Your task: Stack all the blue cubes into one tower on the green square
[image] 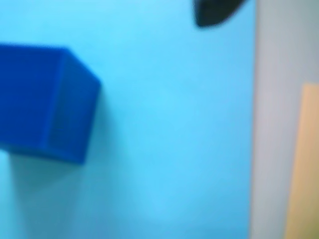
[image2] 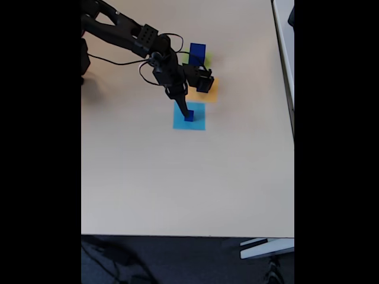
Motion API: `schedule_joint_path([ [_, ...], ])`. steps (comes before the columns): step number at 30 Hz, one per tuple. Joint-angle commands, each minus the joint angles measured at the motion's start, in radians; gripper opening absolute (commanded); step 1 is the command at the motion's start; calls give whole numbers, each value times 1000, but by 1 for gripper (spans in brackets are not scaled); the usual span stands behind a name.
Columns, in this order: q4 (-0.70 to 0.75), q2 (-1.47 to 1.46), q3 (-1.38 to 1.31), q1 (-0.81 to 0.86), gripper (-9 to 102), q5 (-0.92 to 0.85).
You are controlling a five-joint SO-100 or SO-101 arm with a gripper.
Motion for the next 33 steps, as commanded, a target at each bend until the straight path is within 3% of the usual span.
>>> schedule_joint_path([
  [1, 20, 0, -94, 6, 33, -8],
  [11, 95, -77, -186, 14, 33, 12],
  [33, 101, -160, -273, 44, 32, -5],
])
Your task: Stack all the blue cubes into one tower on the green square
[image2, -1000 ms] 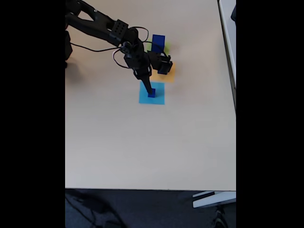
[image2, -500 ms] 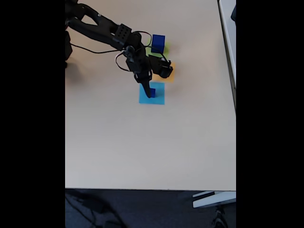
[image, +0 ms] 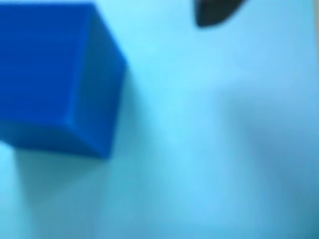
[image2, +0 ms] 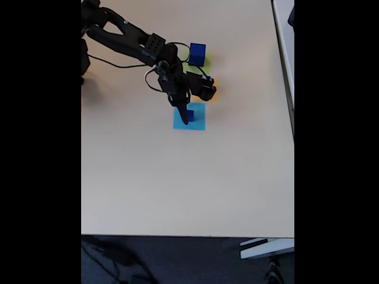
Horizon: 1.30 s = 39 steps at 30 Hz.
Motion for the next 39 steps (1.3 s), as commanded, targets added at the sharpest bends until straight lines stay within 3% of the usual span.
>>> schedule_joint_path([
  [1, 11, 5, -86, 8, 32, -11],
  [39, 48, -55, -178, 12, 26, -32],
])
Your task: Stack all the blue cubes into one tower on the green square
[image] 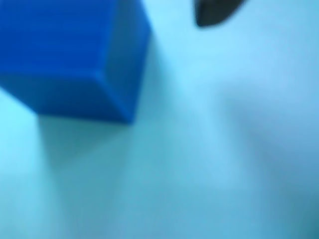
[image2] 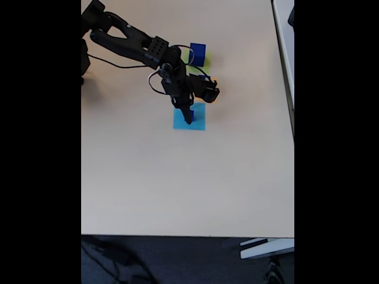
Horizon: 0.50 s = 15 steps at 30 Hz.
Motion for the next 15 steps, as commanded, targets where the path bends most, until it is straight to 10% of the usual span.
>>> schedule_joint_path([
  [1, 6, 9, -71, 9, 26, -9],
  [15, 29, -12, -121, 9, 28, -31],
])
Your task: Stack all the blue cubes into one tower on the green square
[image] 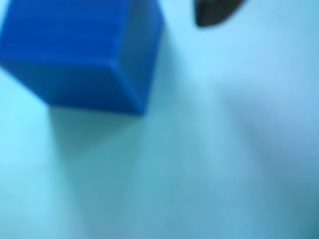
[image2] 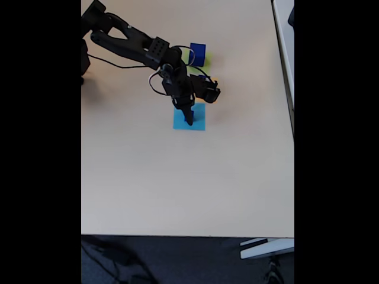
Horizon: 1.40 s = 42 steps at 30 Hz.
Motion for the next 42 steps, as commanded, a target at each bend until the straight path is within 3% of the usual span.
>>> schedule_joint_path([
  [1, 12, 14, -78, 5, 28, -14],
  [16, 86, 110, -178, -57, 30, -83],
  [42, -6, 152, -241, -278, 30, 275],
])
